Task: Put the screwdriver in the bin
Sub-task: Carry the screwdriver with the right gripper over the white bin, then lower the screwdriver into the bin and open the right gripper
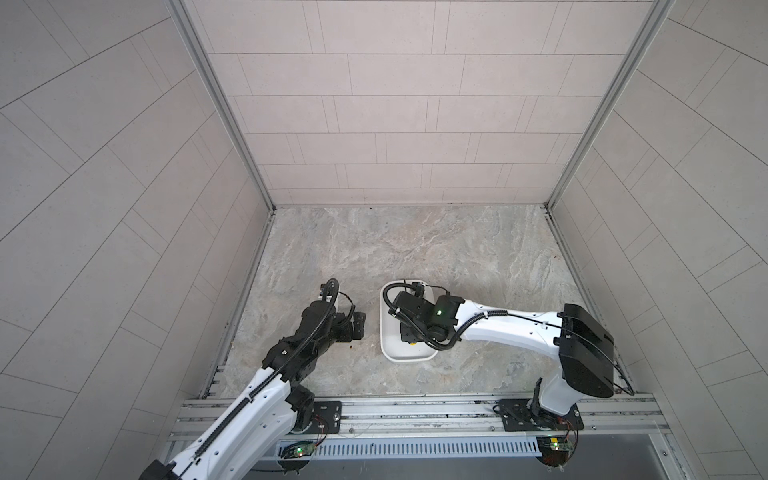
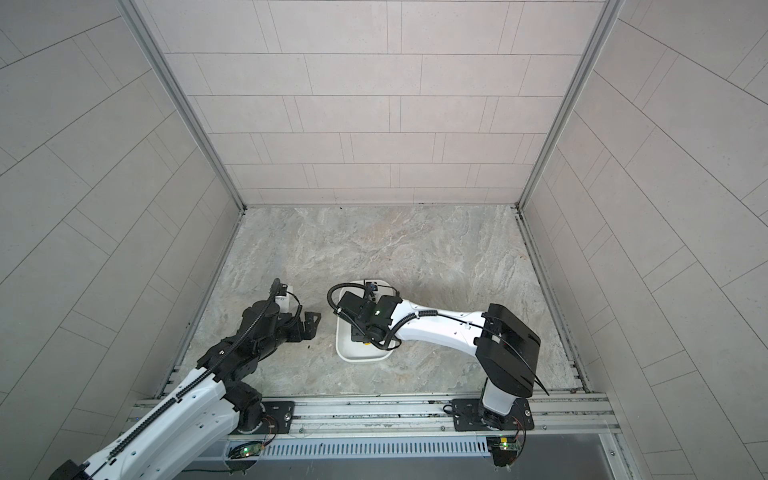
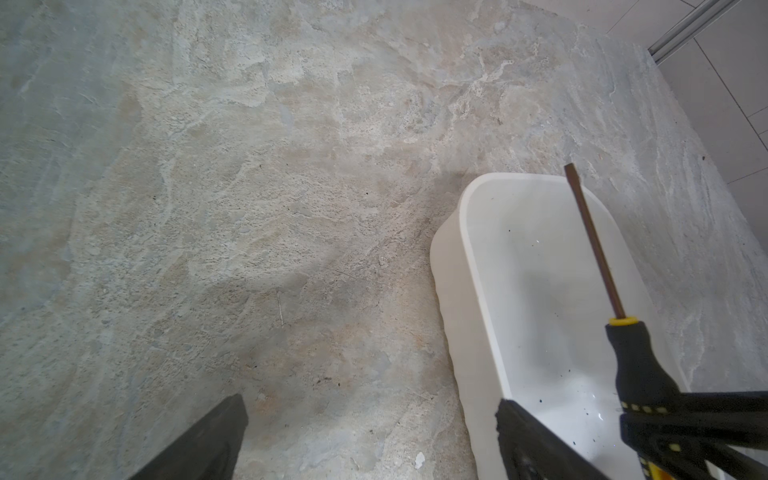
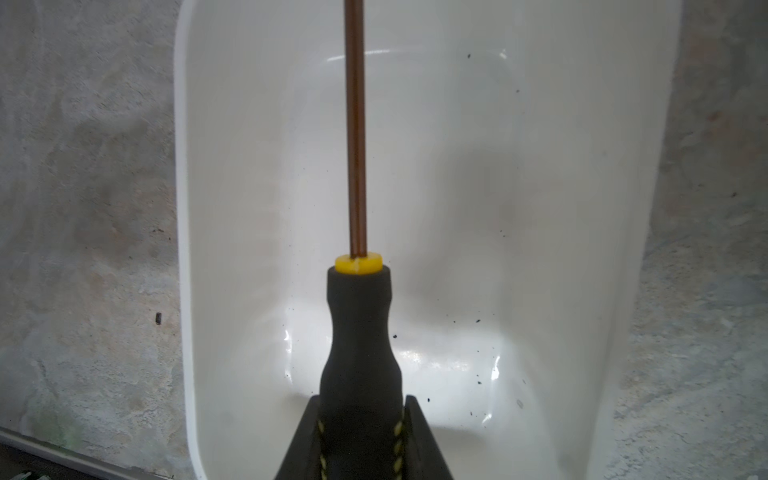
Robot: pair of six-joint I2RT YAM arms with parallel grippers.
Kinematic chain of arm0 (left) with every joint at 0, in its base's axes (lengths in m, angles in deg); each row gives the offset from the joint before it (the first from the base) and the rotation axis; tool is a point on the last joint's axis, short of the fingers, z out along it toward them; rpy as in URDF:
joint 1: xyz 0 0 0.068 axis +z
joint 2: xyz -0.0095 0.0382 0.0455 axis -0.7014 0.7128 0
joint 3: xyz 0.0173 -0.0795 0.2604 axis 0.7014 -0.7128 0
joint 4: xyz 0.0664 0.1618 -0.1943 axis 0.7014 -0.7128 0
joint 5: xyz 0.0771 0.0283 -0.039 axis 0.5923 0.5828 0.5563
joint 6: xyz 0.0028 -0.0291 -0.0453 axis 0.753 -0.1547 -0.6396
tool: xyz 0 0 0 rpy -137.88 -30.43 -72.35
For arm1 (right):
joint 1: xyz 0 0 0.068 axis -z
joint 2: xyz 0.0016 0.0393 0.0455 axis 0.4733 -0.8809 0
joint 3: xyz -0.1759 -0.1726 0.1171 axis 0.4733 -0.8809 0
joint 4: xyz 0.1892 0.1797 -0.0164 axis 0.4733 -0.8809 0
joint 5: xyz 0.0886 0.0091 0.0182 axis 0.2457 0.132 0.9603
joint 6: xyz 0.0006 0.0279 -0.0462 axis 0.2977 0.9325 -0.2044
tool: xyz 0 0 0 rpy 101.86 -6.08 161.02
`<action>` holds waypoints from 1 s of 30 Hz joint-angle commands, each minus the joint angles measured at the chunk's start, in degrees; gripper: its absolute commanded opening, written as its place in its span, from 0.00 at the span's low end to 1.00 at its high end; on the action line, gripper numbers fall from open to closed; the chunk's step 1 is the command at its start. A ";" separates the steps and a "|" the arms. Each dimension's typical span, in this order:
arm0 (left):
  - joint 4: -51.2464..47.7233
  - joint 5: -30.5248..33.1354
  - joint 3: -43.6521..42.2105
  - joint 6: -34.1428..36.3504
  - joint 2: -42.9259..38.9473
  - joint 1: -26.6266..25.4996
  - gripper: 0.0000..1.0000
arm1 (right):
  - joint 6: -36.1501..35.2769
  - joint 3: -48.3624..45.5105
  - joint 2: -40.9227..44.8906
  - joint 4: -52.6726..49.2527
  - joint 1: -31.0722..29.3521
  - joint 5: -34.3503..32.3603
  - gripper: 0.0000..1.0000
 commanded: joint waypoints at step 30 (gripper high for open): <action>0.85 0.41 -0.65 0.58 0.08 -0.21 1.00 | -0.50 4.83 -12.58 -0.98 -0.19 3.63 0.30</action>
